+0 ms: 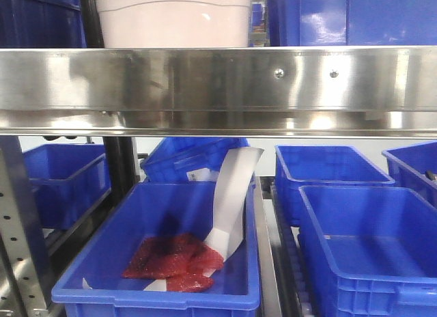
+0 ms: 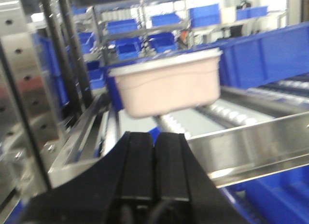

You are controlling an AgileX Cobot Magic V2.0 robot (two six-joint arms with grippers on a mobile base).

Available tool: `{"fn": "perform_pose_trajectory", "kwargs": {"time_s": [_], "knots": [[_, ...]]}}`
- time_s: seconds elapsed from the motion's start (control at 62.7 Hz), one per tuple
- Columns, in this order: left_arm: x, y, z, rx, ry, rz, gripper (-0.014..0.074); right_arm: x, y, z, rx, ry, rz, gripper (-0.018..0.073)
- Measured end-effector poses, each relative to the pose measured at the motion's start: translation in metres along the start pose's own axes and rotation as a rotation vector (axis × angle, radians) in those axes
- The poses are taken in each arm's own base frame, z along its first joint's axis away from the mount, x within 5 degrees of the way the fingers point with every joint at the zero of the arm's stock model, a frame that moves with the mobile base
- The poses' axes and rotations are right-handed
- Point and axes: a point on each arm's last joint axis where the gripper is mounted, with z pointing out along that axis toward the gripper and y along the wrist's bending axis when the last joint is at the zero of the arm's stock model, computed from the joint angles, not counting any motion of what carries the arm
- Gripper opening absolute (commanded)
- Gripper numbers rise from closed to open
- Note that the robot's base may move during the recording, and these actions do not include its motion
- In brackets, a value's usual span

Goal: Grab white bin and place on right shelf

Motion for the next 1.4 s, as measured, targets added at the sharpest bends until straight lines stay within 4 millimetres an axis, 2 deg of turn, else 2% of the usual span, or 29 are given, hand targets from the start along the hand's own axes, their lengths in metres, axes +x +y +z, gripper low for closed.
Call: {"fn": "perform_pose_trajectory", "kwargs": {"time_s": [0.096, 0.223, 0.447, 0.558, 0.878, 1.404], "knots": [[0.011, 0.005, 0.002, -0.061, 0.036, -0.084, -0.0118, 0.000, 0.000, 0.000, 0.000, 0.000, 0.000, 0.0072], [0.031, 0.008, 0.007, -0.118, 0.066, -0.103, -0.0118, 0.000, 0.000, 0.000, -0.001, 0.001, 0.000, 0.0072], [0.095, 0.008, 0.015, -0.208, 0.126, -0.118, -0.0117, 0.000, 0.000, 0.000, -0.001, 0.001, 0.000, 0.0072], [0.116, 0.006, 0.015, -0.219, 0.122, -0.115, -0.0117, 0.000, 0.000, 0.000, -0.001, 0.001, 0.000, 0.0072], [0.113, 0.003, 0.009, -0.195, 0.055, -0.113, -0.0118, 0.000, 0.000, 0.000, -0.001, 0.001, 0.000, 0.0072], [0.114, 0.003, 0.008, -0.194, 0.065, -0.118, -0.0118, 0.000, 0.000, 0.000, -0.002, 0.003, 0.000, 0.0072]]}}
